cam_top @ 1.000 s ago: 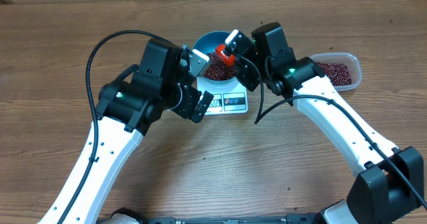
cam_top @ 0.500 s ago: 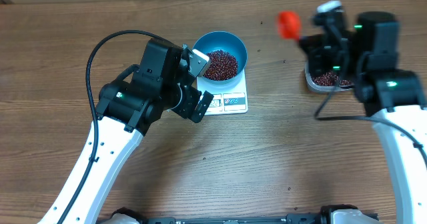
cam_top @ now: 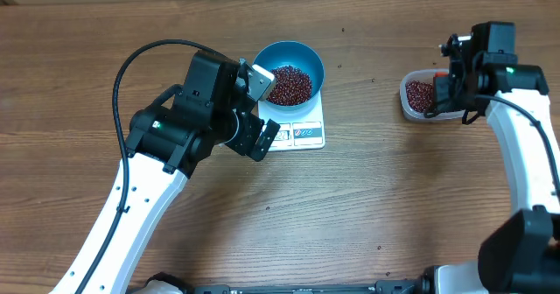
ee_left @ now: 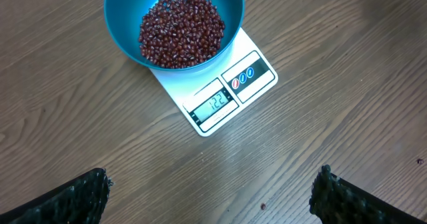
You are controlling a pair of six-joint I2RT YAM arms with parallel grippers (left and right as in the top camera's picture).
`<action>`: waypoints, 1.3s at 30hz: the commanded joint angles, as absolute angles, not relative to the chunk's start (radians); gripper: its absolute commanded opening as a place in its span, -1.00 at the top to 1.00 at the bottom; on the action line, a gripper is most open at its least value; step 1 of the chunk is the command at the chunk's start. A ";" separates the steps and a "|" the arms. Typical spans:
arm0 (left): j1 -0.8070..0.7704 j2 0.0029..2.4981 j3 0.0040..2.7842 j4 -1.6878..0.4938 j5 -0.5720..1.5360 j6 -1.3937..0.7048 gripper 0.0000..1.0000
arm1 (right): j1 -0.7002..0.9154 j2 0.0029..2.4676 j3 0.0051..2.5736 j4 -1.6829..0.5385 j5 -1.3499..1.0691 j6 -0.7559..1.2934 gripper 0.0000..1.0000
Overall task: Scoop item into bowl and weigh 150g on scale
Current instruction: 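Carry the empty red scoop right and dip it into the bean tub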
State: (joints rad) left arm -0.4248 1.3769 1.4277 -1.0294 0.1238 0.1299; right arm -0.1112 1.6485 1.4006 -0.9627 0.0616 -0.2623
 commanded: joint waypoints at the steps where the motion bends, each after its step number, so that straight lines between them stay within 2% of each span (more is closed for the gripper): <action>1: -0.426 1.380 1.435 -1.028 0.123 0.120 -0.99 | -0.112 1.696 1.407 -0.960 0.142 -0.258 0.93; 9: -0.426 1.380 1.435 -1.028 0.123 0.120 -0.99 | -0.112 1.802 1.407 -0.943 0.068 -0.276 0.93; 16: -0.426 1.380 1.435 -1.028 0.123 0.120 -0.99 | -0.142 1.801 1.409 -0.936 -0.203 -0.315 0.93; 25: -0.426 1.380 1.435 -1.028 0.123 0.120 -0.99 | -0.305 1.802 1.407 -0.957 -0.542 -0.365 0.93; 39: -0.426 1.380 1.435 -1.028 0.123 0.120 -0.99 | -0.413 1.802 1.361 -0.957 -0.667 -0.363 0.93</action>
State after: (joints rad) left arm -0.4248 1.3766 1.4277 -1.0290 0.1238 0.1299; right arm -0.3828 1.7992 1.3678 -0.9508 -0.5701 -0.3527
